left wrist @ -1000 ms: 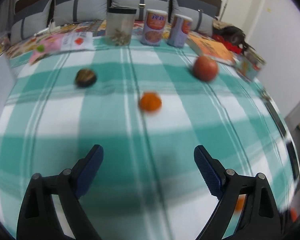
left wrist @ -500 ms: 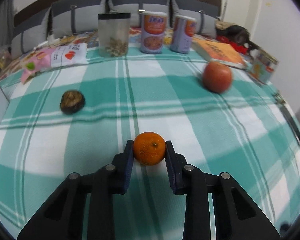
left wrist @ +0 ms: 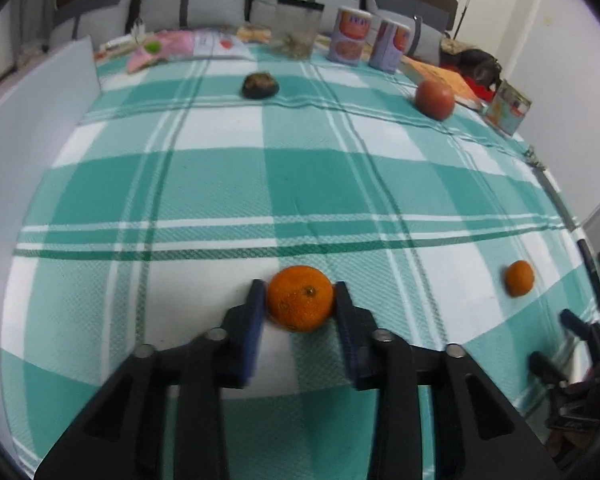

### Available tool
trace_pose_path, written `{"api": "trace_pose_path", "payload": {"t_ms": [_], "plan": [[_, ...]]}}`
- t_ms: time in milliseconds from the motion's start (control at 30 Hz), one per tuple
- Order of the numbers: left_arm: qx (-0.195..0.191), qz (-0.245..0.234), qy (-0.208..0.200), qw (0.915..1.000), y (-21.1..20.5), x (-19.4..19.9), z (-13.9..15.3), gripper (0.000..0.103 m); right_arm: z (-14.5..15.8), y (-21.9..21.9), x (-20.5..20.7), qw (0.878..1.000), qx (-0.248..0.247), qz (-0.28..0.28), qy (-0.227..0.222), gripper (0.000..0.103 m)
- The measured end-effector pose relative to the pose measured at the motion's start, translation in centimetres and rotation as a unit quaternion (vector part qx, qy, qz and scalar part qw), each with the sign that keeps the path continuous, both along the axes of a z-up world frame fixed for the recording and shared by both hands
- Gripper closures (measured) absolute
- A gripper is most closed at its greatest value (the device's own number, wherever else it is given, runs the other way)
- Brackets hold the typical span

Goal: Organize fruits

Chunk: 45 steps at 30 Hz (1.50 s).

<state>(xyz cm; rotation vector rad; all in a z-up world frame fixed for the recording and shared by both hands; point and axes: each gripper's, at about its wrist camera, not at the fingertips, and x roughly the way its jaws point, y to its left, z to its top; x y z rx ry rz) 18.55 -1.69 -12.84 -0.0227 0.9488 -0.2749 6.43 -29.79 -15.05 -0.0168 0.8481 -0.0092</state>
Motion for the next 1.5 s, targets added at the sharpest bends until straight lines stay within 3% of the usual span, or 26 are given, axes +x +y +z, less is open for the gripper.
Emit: {"api": "trace_pose_path", "payload": {"t_ms": [33, 67, 133, 200, 267, 333, 400, 500, 567, 667, 733, 800, 900, 933, 967, 1000, 1167, 1300, 1400, 1500], "plan": [[0.010, 0.002, -0.006, 0.9999, -0.3, -0.1, -0.1, 0.029, 0.0, 0.0, 0.0, 1.000, 0.001, 0.000, -0.001, 0.000], [0.025, 0.003, -0.011, 0.9996, -0.7, -0.1, -0.4, 0.015, 0.0, -0.1, -0.1, 1.000, 0.002, 0.001, 0.000, 0.000], [0.051, 0.007, -0.020, 0.9985, -1.1, -0.2, -0.8, 0.016, 0.2, -0.4, -0.1, 1.000, 0.011, 0.004, 0.012, 0.000], [0.054, 0.008, -0.018, 0.9984, -1.2, -0.1, -0.8, 0.015, 1.0, -1.3, -0.3, 0.999, 0.038, -0.002, 0.026, 0.000], [0.050, 0.006, -0.017, 0.9986, -0.9, -0.1, -0.9, 0.013, 2.8, -3.5, -0.3, 0.995, 0.093, -0.022, 0.009, 0.000], [0.057, 0.006, -0.019, 0.9982, -1.1, -0.1, -1.0, 0.012, 4.4, -5.3, 1.5, 0.994, 0.104, -0.028, 0.006, 0.000], [0.059, 0.007, -0.019, 0.9980, -1.1, -0.1, -1.0, 0.012, 6.5, -7.6, 6.0, 0.995, 0.098, -0.029, 0.016, 0.000], [0.059, 0.007, -0.020, 0.9981, -1.1, -0.1, -1.0, 0.012, 8.3, -10.7, 13.4, 0.984, 0.166, -0.041, 0.044, 0.000], [0.059, 0.008, -0.020, 0.9980, -1.1, -0.1, -1.0, 0.011, 9.3, -11.8, 18.6, 0.981, 0.182, -0.054, 0.046, 0.000], [0.060, 0.007, -0.020, 0.9980, -1.0, -0.1, -1.0, 0.011, 9.6, -9.5, 27.1, 0.991, 0.125, -0.002, 0.051, 0.000], [0.060, 0.007, -0.020, 0.9980, -1.1, -0.2, -1.0, 0.011, 8.8, -7.4, 30.6, 0.994, 0.089, 0.026, 0.062, 0.000], [0.060, 0.007, -0.020, 0.9980, -1.1, -0.1, -1.0, 0.011, 7.0, -5.4, 34.3, 0.995, 0.049, 0.026, 0.082, 0.000], [0.060, 0.007, -0.020, 0.9980, -1.0, -0.1, -1.1, 0.011, 5.0, -4.5, 37.3, 0.995, 0.029, 0.004, 0.099, 0.003], [0.060, 0.007, -0.020, 0.9980, -1.0, -0.1, -1.1, 0.011, 4.6, -4.4, 37.9, 0.995, 0.028, 0.003, 0.097, 0.014], [0.060, 0.007, -0.020, 0.9980, -1.0, -0.1, -1.1, 0.011, 4.1, -4.2, 38.5, 0.994, 0.022, 0.001, 0.105, 0.033], [0.060, 0.007, -0.021, 0.9980, -1.1, -0.1, -1.0, 0.011, 3.2, -4.3, 39.1, 0.992, 0.008, -0.013, 0.127, 0.033], [0.060, 0.007, -0.021, 0.9980, -1.1, -0.1, -1.0, 0.011, 3.5, -6.3, 37.7, 0.987, 0.078, -0.018, 0.143, 0.034], [0.060, 0.007, -0.021, 0.9980, -1.0, -0.1, -1.0, 0.011, 5.5, -7.9, 32.4, 0.981, 0.117, 0.024, 0.155, 0.034], [0.060, 0.007, -0.021, 0.9980, -1.0, -0.1, -1.0, 0.011, 6.7, -8.2, 26.7, 0.974, 0.109, 0.069, 0.186, 0.033], [0.060, 0.007, -0.021, 0.9980, -1.0, -0.2, -1.0, 0.011, 6.1, -8.2, 20.6, 0.972, 0.069, 0.085, 0.209, 0.033]]}}
